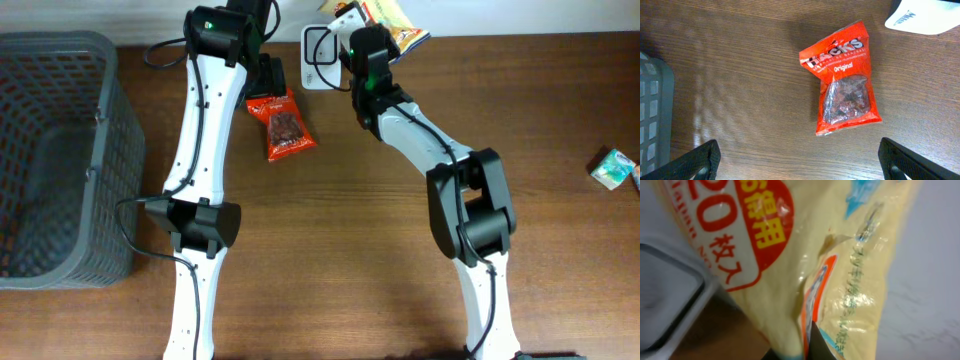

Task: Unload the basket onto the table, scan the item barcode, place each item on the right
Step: 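Carry the yellow wet-wipe pack right and place it at the table edge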

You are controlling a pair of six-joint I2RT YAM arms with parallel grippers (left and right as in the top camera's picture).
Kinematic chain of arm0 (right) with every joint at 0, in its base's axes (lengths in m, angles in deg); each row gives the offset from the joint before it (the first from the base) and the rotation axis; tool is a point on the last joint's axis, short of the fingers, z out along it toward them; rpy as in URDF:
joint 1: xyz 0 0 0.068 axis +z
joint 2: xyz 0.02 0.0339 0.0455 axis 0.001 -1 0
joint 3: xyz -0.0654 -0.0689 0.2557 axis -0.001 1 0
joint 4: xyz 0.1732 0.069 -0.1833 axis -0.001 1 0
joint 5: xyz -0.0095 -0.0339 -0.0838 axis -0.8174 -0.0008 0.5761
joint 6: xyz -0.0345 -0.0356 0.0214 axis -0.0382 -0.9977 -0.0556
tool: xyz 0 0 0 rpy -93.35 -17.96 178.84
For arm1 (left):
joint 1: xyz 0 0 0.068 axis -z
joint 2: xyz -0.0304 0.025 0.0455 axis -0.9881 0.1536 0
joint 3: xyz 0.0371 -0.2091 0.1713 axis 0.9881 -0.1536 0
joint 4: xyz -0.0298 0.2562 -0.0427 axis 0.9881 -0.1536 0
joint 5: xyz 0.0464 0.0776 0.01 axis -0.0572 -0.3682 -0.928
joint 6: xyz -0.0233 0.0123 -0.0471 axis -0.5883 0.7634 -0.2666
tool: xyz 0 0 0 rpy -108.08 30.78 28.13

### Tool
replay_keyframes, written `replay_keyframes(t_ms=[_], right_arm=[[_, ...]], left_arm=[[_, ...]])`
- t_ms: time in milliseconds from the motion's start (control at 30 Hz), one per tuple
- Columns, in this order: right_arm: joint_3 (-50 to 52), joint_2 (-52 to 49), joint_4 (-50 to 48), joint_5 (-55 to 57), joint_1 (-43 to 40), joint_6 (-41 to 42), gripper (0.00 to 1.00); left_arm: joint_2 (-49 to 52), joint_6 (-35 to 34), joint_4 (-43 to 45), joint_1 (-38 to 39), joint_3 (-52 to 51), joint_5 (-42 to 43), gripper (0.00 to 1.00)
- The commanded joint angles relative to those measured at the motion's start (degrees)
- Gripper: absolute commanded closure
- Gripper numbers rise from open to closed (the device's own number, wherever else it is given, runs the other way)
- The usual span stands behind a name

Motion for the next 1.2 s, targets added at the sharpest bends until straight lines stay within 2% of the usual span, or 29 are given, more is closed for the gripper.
replay_keyframes(t_ms=[0,133,267,400,500,600,800,867,933,1033,1167], right_arm=[[-0.6,1.4,8.0,-17.3,0.0,0.9,0.96],[-0.6,-1.6,10.3,-13.3,-0.1,0.9,0.96],[-0.8,0.5,2.9,-1.7,0.4,2.7,0.96],[-1.0,2.3,3.9,-2.5,0.4,2.7,0.96],[-1.0,1.5,12.7,-13.9,0.4,2.7,0.96],[-1.0,-0.9,12.9,-15.3,0.4,6.1,0.96],[-1.0,1.1,6.7,-6.4,0.3,8.2,0.96],[-1.0,4.6,6.7,-0.3,-0.8,15.7,0.96],[-1.0,9.0,11.1,-0.1,-4.3,23.5,0.96],[-1.0,14.0,23.5,-0.1,-12.8,35.8,0.96],[-1.0,14.9,42.6,-0.1,-28.1,44.4,0.96]], left_arm=[[-0.9,-0.2,-0.1,0.3,0.4,-0.4,0.01],[-0.9,-0.2,-0.1,0.3,0.4,-0.4,0.01],[-0.9,-0.2,-0.1,0.3,0.4,-0.4,0.01],[-0.9,-0.2,-0.1,0.3,0.4,-0.4,0.01],[-0.9,-0.2,-0.1,0.3,0.4,-0.4,0.01],[-0.9,-0.2,-0.1,0.3,0.4,-0.4,0.01],[-0.9,-0.2,-0.1,0.3,0.4,-0.4,0.01],[-0.9,-0.2,-0.1,0.3,0.4,-0.4,0.01],[-0.9,-0.2,-0.1,0.3,0.4,-0.4,0.01],[-0.9,-0.2,-0.1,0.3,0.4,-0.4,0.01],[-0.9,-0.2,-0.1,0.3,0.4,-0.4,0.01]])
